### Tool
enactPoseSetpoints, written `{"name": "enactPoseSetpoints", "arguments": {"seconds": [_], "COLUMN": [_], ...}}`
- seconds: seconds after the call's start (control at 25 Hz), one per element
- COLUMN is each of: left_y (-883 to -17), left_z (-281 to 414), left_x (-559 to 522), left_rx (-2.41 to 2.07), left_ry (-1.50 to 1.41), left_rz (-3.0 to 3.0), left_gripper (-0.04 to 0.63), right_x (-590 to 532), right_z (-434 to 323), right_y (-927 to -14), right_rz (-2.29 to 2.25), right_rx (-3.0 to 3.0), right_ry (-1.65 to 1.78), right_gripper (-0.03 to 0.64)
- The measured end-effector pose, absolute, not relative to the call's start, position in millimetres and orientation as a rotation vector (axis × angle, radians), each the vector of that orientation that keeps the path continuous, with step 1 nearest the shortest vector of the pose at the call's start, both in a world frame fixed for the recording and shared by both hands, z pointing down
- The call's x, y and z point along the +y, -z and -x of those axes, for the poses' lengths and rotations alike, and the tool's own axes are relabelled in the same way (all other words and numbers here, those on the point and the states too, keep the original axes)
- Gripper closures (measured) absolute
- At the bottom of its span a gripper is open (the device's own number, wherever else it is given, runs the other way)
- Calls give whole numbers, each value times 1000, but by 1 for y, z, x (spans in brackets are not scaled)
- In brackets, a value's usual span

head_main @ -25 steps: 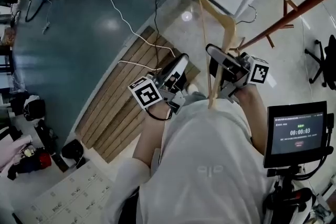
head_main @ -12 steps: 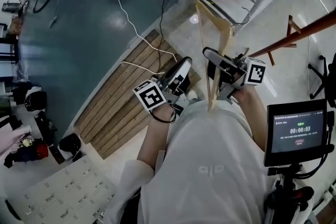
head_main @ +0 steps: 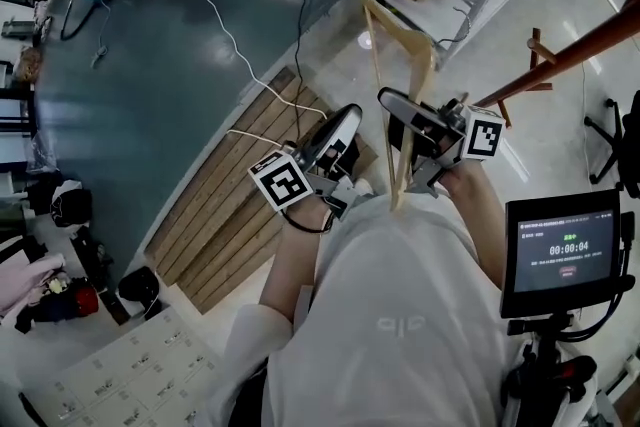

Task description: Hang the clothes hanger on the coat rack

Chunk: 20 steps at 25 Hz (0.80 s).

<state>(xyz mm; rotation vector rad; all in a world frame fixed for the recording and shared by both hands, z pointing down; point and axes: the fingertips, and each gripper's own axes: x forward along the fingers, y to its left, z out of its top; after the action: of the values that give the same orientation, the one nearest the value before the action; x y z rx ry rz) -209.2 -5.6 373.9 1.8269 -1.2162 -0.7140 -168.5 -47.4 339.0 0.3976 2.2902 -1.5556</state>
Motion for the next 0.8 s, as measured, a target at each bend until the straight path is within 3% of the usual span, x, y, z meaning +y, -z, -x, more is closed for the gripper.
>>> {"name": "enactPoseSetpoints", "arguments": {"seconds": [0.2,0.8], "left_y": [-346,-375], "left_z": [183,104], "left_x": [-30,-74], "left_rx": [-1153,-935], "left_ry": [683,579], "left_rz": [-1895,-1963], "left_gripper": [589,589], "right_x": [-66,-102], "right_z": [145,77], "right_y": [-301,-346], "right_rz": [-361,-139], "right_rx": [2265,2235], "right_ry": [1475,1453], "right_gripper": [611,611]}}
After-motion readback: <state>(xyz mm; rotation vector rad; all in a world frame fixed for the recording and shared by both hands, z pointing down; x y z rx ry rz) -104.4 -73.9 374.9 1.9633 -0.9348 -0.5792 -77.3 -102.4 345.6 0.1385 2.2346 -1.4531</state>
